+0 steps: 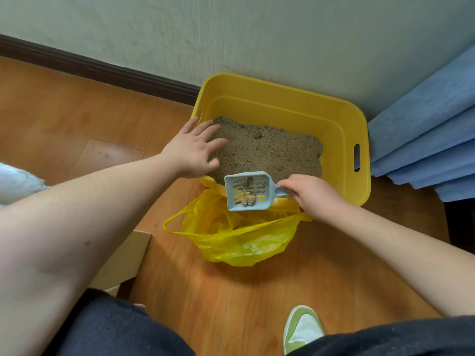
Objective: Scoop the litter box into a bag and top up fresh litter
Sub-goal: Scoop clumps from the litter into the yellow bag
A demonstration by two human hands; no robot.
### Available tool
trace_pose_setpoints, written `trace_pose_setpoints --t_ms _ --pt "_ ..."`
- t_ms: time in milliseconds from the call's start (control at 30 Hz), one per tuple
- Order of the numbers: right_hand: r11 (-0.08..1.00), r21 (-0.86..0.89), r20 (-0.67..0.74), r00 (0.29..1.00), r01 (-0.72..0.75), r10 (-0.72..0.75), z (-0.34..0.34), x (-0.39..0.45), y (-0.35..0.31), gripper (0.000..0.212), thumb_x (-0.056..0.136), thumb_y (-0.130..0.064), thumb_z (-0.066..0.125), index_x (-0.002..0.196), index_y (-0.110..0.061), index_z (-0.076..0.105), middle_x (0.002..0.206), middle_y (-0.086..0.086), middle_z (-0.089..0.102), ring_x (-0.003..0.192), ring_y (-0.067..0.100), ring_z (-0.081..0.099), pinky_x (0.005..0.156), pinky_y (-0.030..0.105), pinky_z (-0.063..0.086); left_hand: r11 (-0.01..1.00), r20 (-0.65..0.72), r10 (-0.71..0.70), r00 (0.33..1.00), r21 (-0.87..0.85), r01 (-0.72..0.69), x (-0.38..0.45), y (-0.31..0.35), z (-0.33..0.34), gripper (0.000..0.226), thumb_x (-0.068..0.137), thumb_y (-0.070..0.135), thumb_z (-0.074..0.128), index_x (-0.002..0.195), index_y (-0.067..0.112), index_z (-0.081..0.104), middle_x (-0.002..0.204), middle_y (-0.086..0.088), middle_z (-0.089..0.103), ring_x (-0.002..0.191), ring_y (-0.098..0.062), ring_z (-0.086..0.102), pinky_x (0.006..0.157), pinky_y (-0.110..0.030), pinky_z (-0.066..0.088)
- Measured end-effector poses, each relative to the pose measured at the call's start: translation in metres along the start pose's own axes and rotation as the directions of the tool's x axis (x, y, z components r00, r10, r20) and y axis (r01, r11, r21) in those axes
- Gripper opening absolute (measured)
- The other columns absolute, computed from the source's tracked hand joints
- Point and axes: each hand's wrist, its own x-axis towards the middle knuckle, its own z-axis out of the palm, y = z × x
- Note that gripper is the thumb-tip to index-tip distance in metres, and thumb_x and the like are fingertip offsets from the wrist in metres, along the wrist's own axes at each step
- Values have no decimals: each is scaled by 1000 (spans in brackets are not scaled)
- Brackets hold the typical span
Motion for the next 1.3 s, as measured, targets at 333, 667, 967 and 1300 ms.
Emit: trace_pose_setpoints --t_ms 333,667,967,1300 --pt "742 -578 -182 833 339 -522 25 -16 -26 28 85 -6 42 94 -12 67 74 3 61 63 24 55 53 32 38 1000 -9 -3 1000 -3 3 1 0 0 66 85 52 24 148 34 33 160 -7 22 149 -23 10 121 -47 -5" --pt "816 -416 -265 806 401 -530 36 -17 -25 33 84 -7 42 101 -8 70 78 6 64 64 26 58 50 31 45 1000 -16 2 1000 5 -2 1 -1 0 67 84 53 22 148 34 33 160 -9 23 149 -25 12 121 -48 -3" --pt "999 22 -433 901 44 -30 -9 3 16 18 92 -10 60 109 -9 66 95 5 67 87 25 62 72 38 46 1000 4 14 1000 7 -14 2 -1 -1 68 86 53 19 150 34 29 161 -8 19 150 -23 7 121 -48 -4" --pt "704 468 123 828 -534 547 -8 30 56 25 99 -27 48 102 -12 68 69 0 66 43 14 48 41 24 36 998 -96 -46 994 -55 41 0 2 1 75 83 51 18 146 17 40 157 -17 27 148 -31 13 121 -46 -1"
